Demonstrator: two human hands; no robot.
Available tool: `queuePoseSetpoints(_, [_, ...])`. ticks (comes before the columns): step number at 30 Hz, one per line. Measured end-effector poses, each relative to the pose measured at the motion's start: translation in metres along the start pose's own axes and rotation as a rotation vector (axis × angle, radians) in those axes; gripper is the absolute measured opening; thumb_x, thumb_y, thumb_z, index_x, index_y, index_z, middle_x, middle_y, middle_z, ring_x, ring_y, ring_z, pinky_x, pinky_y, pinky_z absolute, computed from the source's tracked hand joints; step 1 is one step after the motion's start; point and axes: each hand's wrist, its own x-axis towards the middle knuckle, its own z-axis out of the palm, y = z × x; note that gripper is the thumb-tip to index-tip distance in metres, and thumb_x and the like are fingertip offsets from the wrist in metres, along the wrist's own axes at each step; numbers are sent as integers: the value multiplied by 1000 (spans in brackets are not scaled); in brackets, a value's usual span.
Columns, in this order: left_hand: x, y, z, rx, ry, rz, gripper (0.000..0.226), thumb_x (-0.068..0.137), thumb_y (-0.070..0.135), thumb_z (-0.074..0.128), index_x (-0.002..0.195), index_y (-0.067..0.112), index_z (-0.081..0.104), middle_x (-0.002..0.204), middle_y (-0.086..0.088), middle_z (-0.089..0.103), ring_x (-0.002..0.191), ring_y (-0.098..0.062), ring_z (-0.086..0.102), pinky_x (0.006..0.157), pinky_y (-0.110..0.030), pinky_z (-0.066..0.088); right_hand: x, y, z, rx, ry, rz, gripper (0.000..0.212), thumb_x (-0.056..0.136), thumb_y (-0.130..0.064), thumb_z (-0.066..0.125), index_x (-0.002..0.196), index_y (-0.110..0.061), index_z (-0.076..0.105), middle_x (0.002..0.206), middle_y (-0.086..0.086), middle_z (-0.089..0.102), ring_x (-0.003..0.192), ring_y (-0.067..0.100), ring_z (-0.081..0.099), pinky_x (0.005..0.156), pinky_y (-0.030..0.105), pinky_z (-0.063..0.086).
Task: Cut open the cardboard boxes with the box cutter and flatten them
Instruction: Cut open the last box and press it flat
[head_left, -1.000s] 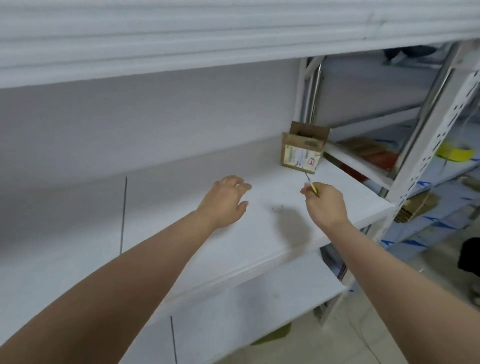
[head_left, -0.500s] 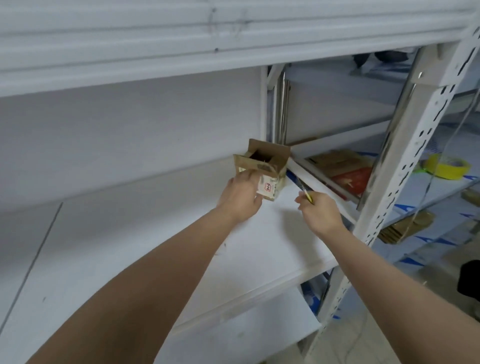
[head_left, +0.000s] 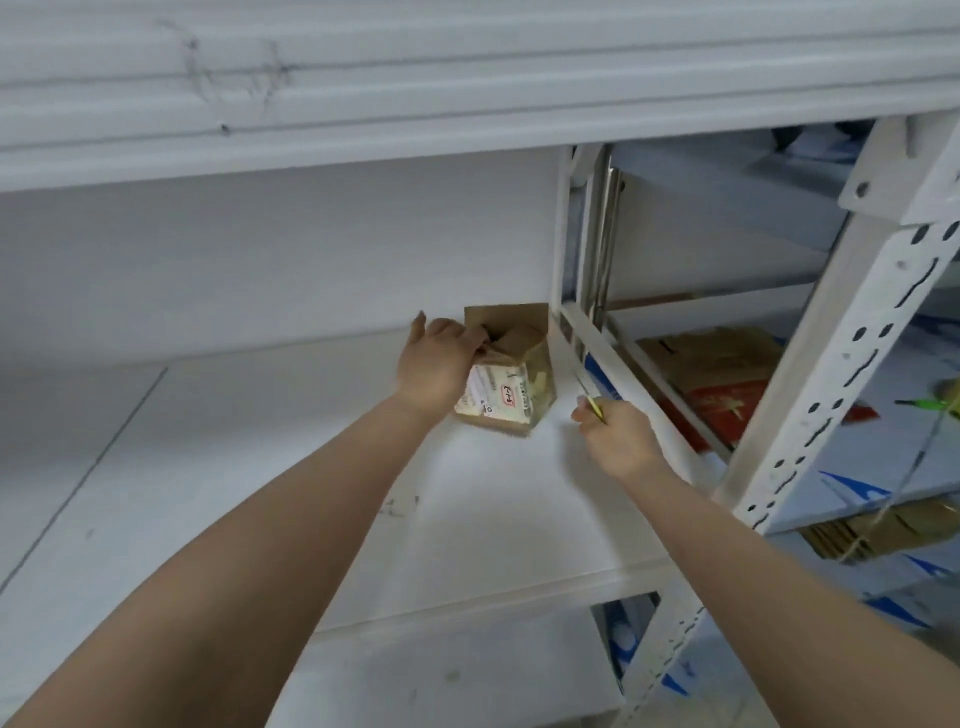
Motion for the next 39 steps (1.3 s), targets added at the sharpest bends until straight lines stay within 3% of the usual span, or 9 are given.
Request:
queuePoseSetpoints(2, [-15, -19, -22, -48, 11, -36, 28, 100, 16, 40, 125, 12, 51, 109, -11, 63, 107, -32, 56, 110, -45, 25, 2, -18, 16, 29, -19, -55, 32, 100, -32, 42, 105, -11, 66, 104, 13, 65, 100, 33, 59, 83, 34, 46])
queuePoseSetpoints(4, [-33, -37, -47, -144, -35, -141, 27, 101, 25, 37, 125, 17, 47, 109, -9, 61, 99, -32, 59, 88, -40, 44, 0, -40, 33, 91, -45, -99, 32, 99, -30, 43, 106, -11, 67, 107, 14, 66, 102, 33, 59, 84, 34, 45])
queuePoseSetpoints(6, [-51, -58, -70, -123, -78, -247, 28, 101, 28, 37, 126, 22, 47, 107, -6, 63, 94, -30, 60, 73, -35, 47, -7, -61, 52, 125, -75, -130, 34, 100, -30, 41, 105, -8, 67, 105, 14, 66, 100, 33, 59, 80, 31, 42])
queuePoseSetpoints(13, [-138, -142, -106, -3, -229, -616, 27, 98, 19, 46, 119, 6, 56, 121, -16, 59, 111, -33, 54, 86, -35, 43, -50, -117, 120, 84, -228, -192, 21, 96, -26, 47, 83, -15, 58, 86, 7, 59, 93, 32, 59, 70, 28, 39])
queuePoseSetpoints(17, [-194, -172, -104, -53, -231, -793, 41, 95, 29, 52, 127, 5, 44, 130, -19, 44, 113, -36, 51, 89, -40, 44, -74, -130, 148, 141, -310, -165, 20, 94, -33, 51, 84, -17, 58, 85, 5, 60, 89, 31, 62, 78, 39, 53])
queuePoseSetpoints(23, [-226, -176, -106, 65, -178, -625, 72, 94, 52, 44, 151, 17, 19, 158, -12, 13, 147, -27, 2, 115, -49, 11, -95, -142, 175, 99, -341, -157, 18, 92, -30, 56, 100, -14, 58, 95, 1, 57, 94, 24, 56, 76, 26, 39])
queuePoseSetpoints(28, [-240, -164, -87, -172, -310, -565, 71, 92, 57, 44, 152, 27, 19, 161, -3, 6, 148, -20, -7, 118, -49, 3, -107, -144, 197, 181, -365, -131, 21, 95, -20, 47, 111, -6, 53, 97, 5, 55, 85, 23, 52, 71, 28, 38])
queuePoseSetpoints(34, [-252, -166, -60, 15, -435, -529, 58, 98, 55, 20, 152, 38, 4, 161, 2, -9, 147, -18, -14, 117, -48, -2, -109, -135, 222, 307, -418, -112, 18, 93, -17, 49, 87, -7, 62, 73, 8, 65, 55, 17, 51, 56, 29, 42])
queuePoseSetpoints(39, [-253, -166, -60, 59, -449, -516, 57, 99, 53, 18, 152, 38, 2, 160, 3, -9, 147, -18, -12, 117, -46, -2, -111, -141, 246, 352, -440, -83, 22, 94, -21, 49, 83, -7, 63, 57, -2, 59, 60, 17, 52, 61, 28, 40])
